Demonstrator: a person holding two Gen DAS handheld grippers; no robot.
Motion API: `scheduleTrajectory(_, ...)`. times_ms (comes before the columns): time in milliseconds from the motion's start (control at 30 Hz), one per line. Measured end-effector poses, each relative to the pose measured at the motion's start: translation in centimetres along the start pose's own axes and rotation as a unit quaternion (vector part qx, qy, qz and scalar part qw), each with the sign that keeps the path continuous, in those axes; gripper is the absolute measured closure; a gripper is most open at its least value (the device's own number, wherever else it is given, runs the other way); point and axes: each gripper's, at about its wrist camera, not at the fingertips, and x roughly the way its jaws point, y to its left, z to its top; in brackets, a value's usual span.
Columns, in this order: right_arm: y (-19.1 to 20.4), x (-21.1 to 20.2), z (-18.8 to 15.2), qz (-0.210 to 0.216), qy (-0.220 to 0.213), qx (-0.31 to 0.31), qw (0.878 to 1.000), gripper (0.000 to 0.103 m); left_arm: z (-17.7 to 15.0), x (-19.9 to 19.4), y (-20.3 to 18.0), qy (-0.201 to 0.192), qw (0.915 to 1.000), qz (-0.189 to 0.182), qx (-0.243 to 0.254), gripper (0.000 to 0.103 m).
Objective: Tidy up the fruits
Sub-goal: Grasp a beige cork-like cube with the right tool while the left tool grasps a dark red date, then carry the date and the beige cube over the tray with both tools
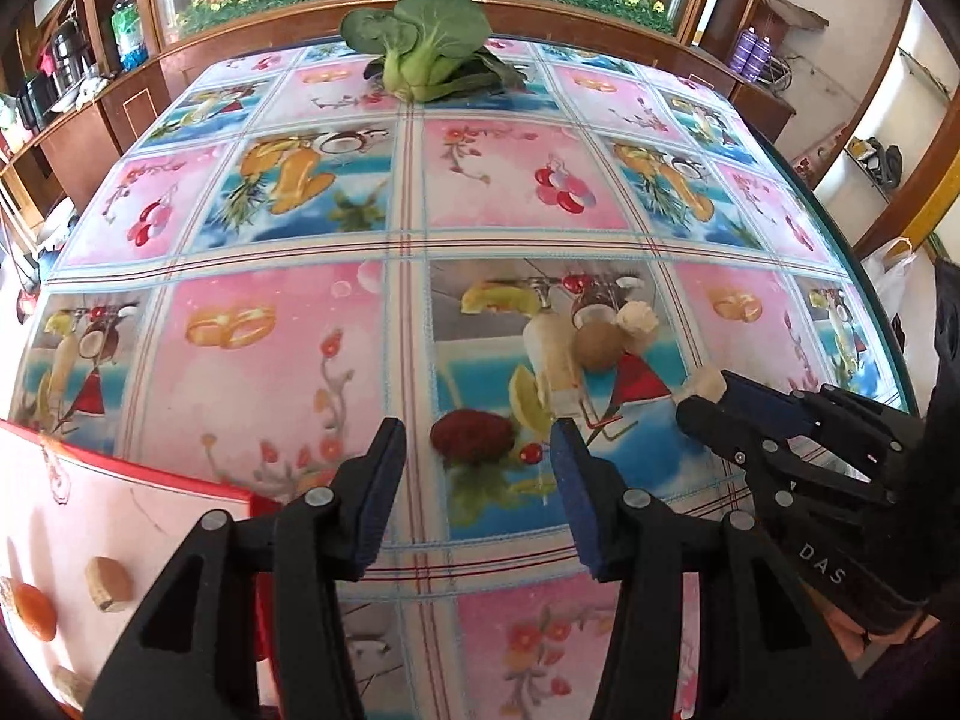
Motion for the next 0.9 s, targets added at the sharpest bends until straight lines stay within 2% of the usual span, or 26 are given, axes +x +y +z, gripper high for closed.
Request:
scheduleTrajectory(300, 0.3, 0.1, 0.0, -0.006, 0.000, -0.011, 1.000, 0.078, -0.5, 1.0, -0.6, -0.002, 0.9996, -0.003, 0.026, 0.052)
scheduleTrajectory(367, 0.2, 0.1, 0.0, -0.004, -0.001, -0.010, 1.000, 0.078, -0.4, 1.1, -0.5, -0.004, 0.9997, -0.005, 0.022, 0.059)
scheduleTrajectory(400, 0.1, 0.1, 0.0, -0.002, -0.001, -0.010, 1.000, 0.078, -0.4, 1.1, -0.5, -0.005, 0.9998, -0.004, 0.021, 0.070)
scheduleTrajectory(700, 0.0, 0.1, 0.0, 0.008, -0.005, -0.008, 1.000, 0.078, -0.7, 0.9, -0.4, -0.011, 0.9996, -0.013, 0.020, 0.071)
scheduleTrajectory(900, -0.3, -0.3, 0.1, 0.019, -0.009, 0.008, 1.000, 0.079, -1.6, -1.2, -1.1, -0.023, 0.9992, -0.023, 0.025, 0.071)
